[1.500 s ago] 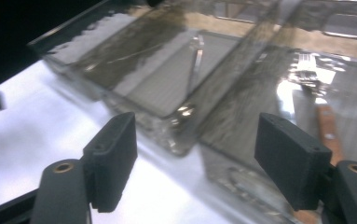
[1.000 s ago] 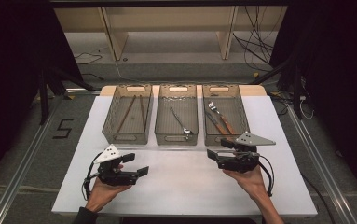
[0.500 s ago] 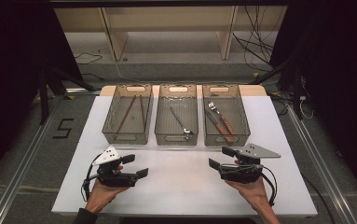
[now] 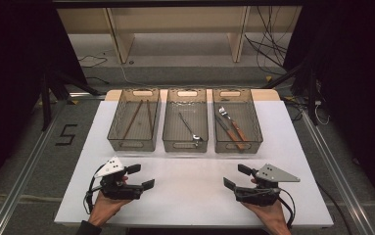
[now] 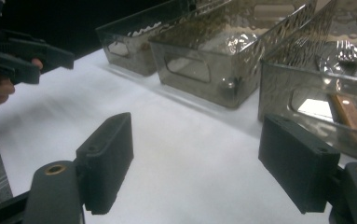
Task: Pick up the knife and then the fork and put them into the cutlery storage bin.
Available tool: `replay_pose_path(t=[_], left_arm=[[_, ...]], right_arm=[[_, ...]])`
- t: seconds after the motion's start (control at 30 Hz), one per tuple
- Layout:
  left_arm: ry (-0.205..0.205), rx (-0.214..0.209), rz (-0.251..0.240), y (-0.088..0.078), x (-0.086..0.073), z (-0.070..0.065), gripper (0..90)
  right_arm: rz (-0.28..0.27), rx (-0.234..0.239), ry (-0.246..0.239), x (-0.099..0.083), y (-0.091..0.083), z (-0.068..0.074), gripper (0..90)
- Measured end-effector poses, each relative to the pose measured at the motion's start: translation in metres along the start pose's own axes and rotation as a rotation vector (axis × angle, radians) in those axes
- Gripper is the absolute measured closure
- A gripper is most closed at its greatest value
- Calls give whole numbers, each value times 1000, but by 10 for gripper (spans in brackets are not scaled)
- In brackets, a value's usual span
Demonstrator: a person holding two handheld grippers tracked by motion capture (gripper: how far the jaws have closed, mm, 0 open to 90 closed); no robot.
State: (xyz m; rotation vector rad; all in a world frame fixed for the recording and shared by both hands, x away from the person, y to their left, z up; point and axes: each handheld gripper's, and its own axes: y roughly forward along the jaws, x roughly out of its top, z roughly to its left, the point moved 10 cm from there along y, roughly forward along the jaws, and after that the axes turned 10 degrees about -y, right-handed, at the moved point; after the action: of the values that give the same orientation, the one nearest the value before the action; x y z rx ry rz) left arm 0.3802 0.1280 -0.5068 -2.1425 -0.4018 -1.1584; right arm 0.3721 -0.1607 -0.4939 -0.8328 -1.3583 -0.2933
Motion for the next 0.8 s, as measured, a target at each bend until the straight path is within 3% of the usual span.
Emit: replay_pose_path(t=[0.23, 0.53, 0.8], left_arm=[[2, -9, -4, -1, -2, -2, 158], [9, -14, -8, 0, -3, -5, 158], [14, -13, -1, 0, -5, -3, 158]], right_arm=[[9, 10, 17, -12, 1, 9, 258], [-29, -14, 35, -7, -5, 1, 260], [-29, -13, 35, -6, -4, 2, 262]])
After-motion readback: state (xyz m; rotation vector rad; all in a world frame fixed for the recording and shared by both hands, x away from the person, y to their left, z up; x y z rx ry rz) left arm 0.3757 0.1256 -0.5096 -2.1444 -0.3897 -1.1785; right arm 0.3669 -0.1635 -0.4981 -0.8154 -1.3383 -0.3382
